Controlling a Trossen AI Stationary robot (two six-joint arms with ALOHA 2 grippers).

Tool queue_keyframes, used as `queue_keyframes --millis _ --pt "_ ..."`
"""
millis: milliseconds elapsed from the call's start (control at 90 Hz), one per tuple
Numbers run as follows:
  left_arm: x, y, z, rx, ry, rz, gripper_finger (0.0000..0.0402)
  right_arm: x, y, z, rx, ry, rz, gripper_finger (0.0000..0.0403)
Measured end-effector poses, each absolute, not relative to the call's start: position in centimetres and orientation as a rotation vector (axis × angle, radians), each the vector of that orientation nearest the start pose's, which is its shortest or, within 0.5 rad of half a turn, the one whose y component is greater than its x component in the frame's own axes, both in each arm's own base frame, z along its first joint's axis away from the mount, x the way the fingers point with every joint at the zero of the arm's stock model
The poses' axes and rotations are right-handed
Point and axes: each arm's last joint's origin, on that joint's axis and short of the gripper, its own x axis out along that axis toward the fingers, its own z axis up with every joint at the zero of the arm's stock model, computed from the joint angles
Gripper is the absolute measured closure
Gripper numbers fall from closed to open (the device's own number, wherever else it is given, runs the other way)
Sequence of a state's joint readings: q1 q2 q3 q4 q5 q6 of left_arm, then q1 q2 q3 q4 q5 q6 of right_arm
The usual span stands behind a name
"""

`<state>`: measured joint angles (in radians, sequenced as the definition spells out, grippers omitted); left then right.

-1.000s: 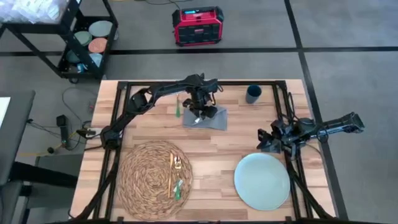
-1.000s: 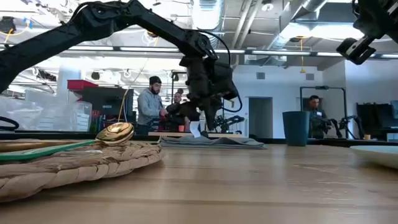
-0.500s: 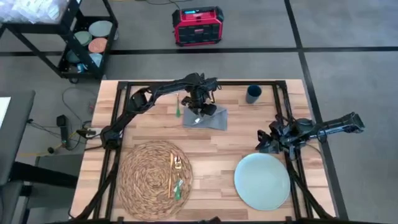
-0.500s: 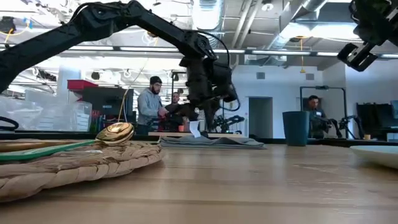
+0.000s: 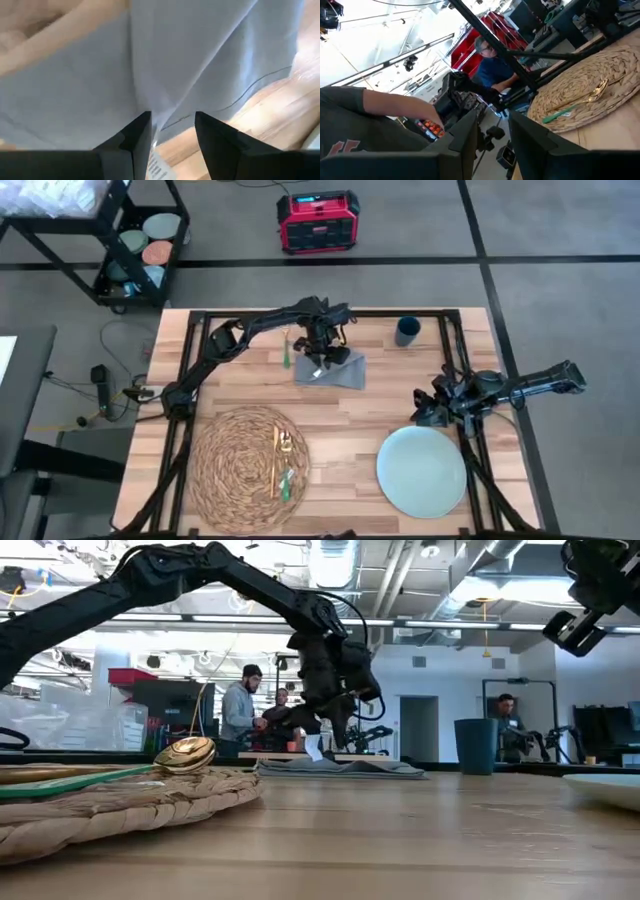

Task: Set table place
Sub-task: Fold the gray table napkin

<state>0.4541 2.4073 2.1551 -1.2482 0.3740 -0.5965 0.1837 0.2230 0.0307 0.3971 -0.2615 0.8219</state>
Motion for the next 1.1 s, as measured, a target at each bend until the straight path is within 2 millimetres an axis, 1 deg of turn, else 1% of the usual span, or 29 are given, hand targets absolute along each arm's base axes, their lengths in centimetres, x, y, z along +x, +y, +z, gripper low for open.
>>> queue_keyframes --millis 133,244,444,478,556,600,678,756,844,967,1100 --pt "43.2 19.9 18.3 -1.092 1.348 0.488 0.0265 10.5 2.7 19.3 0.811 -0.009 0.503 0.0301" --pt "43.1 20.0 18.3 -1.082 1.347 0.528 0.0265 10.5 2.7 19.3 0.813 -0.008 0.503 0.0301" --pt "42.4 20.0 18.2 -1.093 1.411 0.581 0.0265 10.5 2.7 19.3 0.816 -0.007 0.503 0.0301" --pt "42.5 20.0 17.9 -1.095 1.413 0.582 0.0265 10.5 2.7 19.3 0.816 -0.007 0.503 0.0301" --pt "42.5 19.9 17.5 -1.120 1.426 0.560 0.0265 10.5 2.7 19.3 0.816 -0.008 0.503 0.0301" --pt "42.7 19.7 17.3 -1.126 1.438 0.539 0.0265 10.5 2.7 19.3 0.816 -0.007 0.503 0.0301" --pt "43.5 19.2 16.9 -1.134 1.407 0.480 0.0265 10.5 2.7 19.3 0.816 -0.007 0.503 0.0301" --pt "43.6 18.5 16.7 -1.147 1.436 0.444 0.0265 10.5 2.7 19.3 0.816 -0.008 0.504 0.0301" --pt "44.2 18.1 16.8 -1.132 1.405 0.417 0.0265 10.5 2.7 19.3 0.815 -0.007 0.503 0.0301" --pt "44.2 18.0 16.8 -1.145 1.405 0.432 0.0265 10.5 2.7 19.3 0.815 -0.007 0.503 0.0301" --pt "44.7 17.7 17.8 -1.139 1.374 0.424 0.0265 10.5 2.7 19.3 0.815 -0.007 0.503 0.0301"
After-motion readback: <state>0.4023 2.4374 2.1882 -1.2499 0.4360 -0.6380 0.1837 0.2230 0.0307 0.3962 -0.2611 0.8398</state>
